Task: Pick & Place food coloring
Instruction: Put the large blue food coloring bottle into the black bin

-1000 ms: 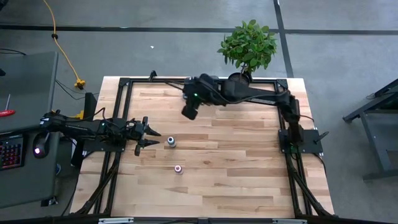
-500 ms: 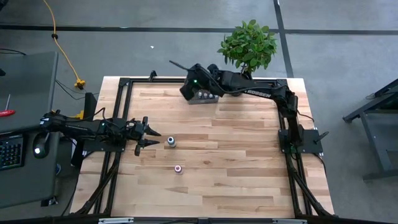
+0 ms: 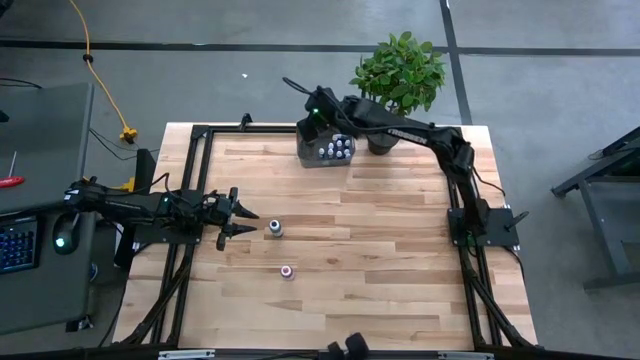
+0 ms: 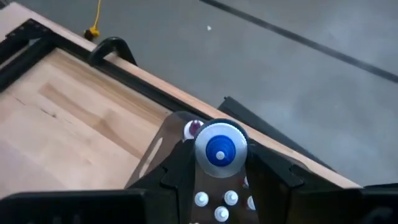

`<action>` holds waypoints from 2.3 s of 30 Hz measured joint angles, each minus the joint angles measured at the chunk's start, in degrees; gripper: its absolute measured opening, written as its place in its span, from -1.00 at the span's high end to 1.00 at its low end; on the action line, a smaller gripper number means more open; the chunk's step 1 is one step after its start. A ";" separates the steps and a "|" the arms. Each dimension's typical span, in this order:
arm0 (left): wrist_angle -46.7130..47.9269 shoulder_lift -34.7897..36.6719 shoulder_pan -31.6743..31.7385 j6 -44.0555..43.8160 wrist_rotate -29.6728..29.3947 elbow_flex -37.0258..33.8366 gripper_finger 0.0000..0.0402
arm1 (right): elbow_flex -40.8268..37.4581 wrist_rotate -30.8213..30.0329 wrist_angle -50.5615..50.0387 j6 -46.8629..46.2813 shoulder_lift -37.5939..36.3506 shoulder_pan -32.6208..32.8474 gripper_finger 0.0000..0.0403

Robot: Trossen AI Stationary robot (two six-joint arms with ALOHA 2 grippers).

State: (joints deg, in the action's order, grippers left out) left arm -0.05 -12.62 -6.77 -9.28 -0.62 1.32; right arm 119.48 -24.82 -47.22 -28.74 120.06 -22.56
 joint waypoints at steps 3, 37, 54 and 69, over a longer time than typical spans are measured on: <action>0.00 -0.01 0.01 0.02 0.01 0.00 0.19 | 0.00 0.50 -0.12 -0.06 0.86 -0.98 0.42; 0.00 0.01 -0.01 0.02 0.03 0.00 0.19 | -0.04 14.19 -2.33 -4.99 8.73 -8.00 0.42; 0.00 0.01 0.00 0.00 0.01 0.00 0.19 | -0.06 16.70 -1.58 -6.22 10.65 -8.58 0.41; 0.00 0.01 0.00 0.02 0.01 0.00 0.19 | -0.04 16.10 -1.81 -6.18 10.56 -8.60 0.31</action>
State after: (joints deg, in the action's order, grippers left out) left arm -0.05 -12.61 -6.77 -9.26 -0.60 1.32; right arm 119.44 -8.72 -49.03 -34.92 130.63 -31.16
